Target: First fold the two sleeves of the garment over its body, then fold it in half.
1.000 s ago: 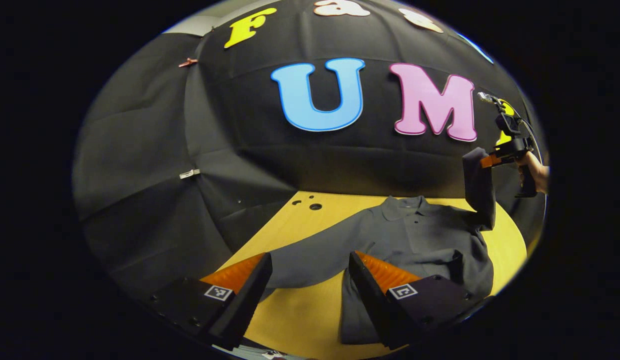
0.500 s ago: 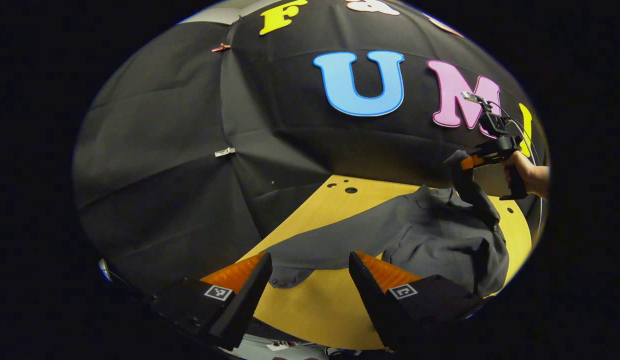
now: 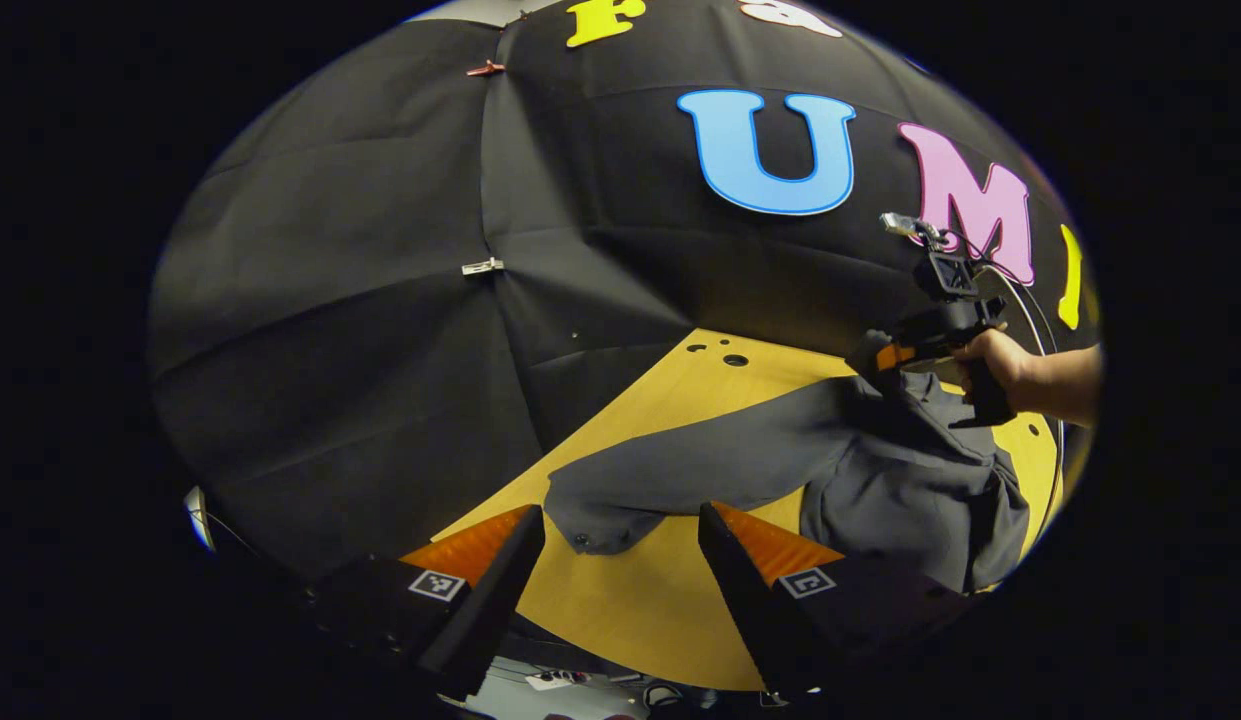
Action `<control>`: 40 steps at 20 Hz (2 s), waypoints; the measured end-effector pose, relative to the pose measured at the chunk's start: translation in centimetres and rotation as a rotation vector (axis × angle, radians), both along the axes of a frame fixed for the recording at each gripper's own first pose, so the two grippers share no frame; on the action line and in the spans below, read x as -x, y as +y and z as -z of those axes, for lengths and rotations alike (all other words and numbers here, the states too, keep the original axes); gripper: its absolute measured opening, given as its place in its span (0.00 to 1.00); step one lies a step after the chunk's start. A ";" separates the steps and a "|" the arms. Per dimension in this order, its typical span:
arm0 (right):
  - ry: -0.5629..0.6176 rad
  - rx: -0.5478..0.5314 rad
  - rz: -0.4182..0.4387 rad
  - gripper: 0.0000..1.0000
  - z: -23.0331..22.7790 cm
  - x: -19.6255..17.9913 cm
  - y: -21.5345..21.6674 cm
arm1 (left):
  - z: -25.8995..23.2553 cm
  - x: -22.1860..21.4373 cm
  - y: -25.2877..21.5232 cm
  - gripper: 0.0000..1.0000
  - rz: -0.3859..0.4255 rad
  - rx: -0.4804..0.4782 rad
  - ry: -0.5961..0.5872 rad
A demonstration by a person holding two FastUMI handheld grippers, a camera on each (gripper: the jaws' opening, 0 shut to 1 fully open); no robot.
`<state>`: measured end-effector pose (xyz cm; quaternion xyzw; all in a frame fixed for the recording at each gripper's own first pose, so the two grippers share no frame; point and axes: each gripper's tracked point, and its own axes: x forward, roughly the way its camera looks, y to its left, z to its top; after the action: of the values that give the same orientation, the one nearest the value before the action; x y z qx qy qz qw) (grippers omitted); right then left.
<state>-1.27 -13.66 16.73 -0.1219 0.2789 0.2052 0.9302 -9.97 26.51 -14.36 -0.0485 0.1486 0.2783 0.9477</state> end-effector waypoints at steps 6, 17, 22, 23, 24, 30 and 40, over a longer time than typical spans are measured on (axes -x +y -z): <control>0.036 -0.029 -0.042 0.33 1.8 1.6 3.5 | 0.5 0.3 2.4 0.98 -0.048 0.029 0.000; -0.123 -0.054 0.053 0.99 -5.2 5.4 -4.3 | 4.6 -1.8 7.7 0.97 -0.112 0.196 0.014; -0.138 -0.138 0.136 0.98 -7.6 9.3 -9.3 | 7.6 -5.2 9.8 0.96 -0.097 0.245 0.105; -0.141 -0.144 0.149 0.98 -7.7 10.2 -10.4 | 7.9 -6.1 9.9 0.96 -0.087 0.253 0.109; -0.144 -0.139 0.164 0.98 -7.6 11.0 -11.6 | 8.0 -7.1 10.1 0.96 -0.072 0.259 0.114; -0.107 -0.137 0.278 0.99 -5.8 17.2 -19.4 | 11.1 -11.1 11.3 0.92 -0.064 0.243 0.233; -0.073 -0.093 0.351 0.99 -3.9 23.1 -27.8 | 13.5 -13.8 10.9 0.80 -0.044 0.245 0.322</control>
<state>-24.37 -41.51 20.59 -0.0354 0.2521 0.0480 0.9659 3.85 37.41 -27.86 -0.1214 0.3298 0.2831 0.8924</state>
